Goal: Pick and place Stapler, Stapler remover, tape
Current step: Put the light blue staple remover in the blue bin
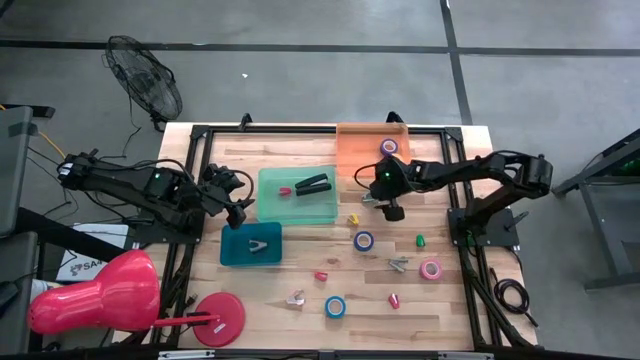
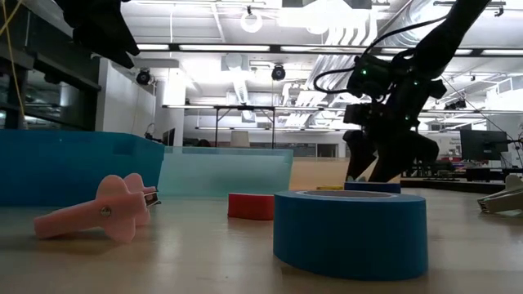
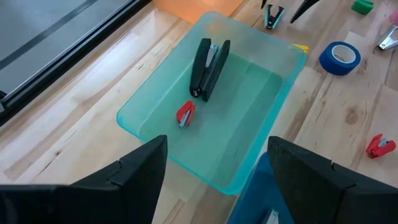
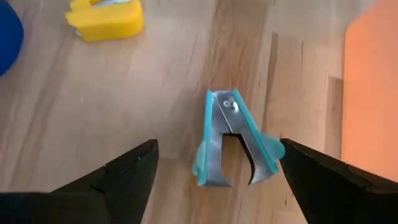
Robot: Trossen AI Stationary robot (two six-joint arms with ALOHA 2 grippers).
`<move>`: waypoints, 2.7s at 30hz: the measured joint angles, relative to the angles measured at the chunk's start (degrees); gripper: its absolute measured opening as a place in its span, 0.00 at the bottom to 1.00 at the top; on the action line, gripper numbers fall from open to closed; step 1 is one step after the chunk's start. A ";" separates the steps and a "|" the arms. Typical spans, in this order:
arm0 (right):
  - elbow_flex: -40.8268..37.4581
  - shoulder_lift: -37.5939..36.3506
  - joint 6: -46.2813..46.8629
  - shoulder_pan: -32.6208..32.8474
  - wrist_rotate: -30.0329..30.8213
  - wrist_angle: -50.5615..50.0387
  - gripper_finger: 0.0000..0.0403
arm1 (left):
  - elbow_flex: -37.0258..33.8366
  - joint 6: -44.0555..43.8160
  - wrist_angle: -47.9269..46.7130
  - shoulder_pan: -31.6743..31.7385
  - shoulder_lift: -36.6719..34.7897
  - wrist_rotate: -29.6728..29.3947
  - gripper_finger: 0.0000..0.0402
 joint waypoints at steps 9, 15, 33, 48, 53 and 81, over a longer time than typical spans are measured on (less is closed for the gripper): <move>0.00 0.00 0.15 -0.02 0.95 0.00 0.80 | 0.00 -0.02 -0.02 0.00 0.00 -0.48 0.68; 0.02 0.00 0.18 -0.02 0.95 -0.02 0.75 | 0.00 -0.02 -0.02 0.01 0.00 -0.67 0.68; 0.05 -0.04 1.03 -0.02 1.64 -0.46 0.59 | 0.00 -0.02 -0.01 0.01 0.00 -0.76 0.68; 0.09 -0.11 9.68 0.00 1.61 -2.12 0.31 | 0.00 -0.04 0.00 0.00 0.00 -0.78 0.68; 0.11 -0.11 15.22 -0.02 1.01 -1.80 0.23 | 0.00 -0.07 0.00 0.00 0.00 -0.78 0.68; 16.64 -0.76 33.84 7.49 0.45 -9.07 0.21 | 0.00 0.07 3.43 0.02 0.50 -1.54 0.68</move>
